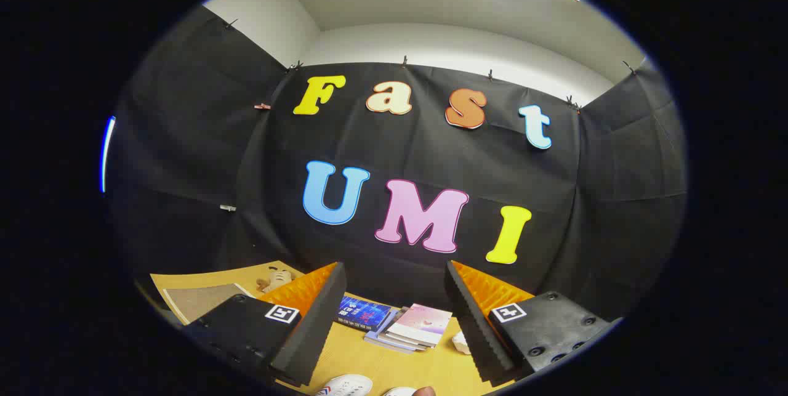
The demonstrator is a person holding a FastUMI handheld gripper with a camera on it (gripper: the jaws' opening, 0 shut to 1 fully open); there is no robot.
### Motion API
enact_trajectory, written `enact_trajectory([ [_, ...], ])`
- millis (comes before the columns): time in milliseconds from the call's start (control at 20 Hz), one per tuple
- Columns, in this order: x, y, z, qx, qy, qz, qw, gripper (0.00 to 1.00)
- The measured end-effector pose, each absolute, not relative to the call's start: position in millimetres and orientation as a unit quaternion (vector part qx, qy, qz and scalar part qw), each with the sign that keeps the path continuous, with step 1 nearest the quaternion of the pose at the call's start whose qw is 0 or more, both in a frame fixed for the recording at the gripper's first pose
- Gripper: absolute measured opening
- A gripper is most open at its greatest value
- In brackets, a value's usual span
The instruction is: Open the storage box then place both shoes into the box .Put the left shoe in first, then the right shoe, with the right side of both shoes facing outward in a uniform manner.
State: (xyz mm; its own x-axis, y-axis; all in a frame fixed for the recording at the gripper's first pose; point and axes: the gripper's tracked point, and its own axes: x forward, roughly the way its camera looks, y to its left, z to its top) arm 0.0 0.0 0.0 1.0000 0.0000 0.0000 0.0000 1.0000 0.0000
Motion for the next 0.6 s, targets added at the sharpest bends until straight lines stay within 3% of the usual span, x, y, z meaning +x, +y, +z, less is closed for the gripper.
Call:
enact_trajectory([
  [600, 20, 7, -1, 0.007, 0.006, -0.006, 1.000, 0.97],
])
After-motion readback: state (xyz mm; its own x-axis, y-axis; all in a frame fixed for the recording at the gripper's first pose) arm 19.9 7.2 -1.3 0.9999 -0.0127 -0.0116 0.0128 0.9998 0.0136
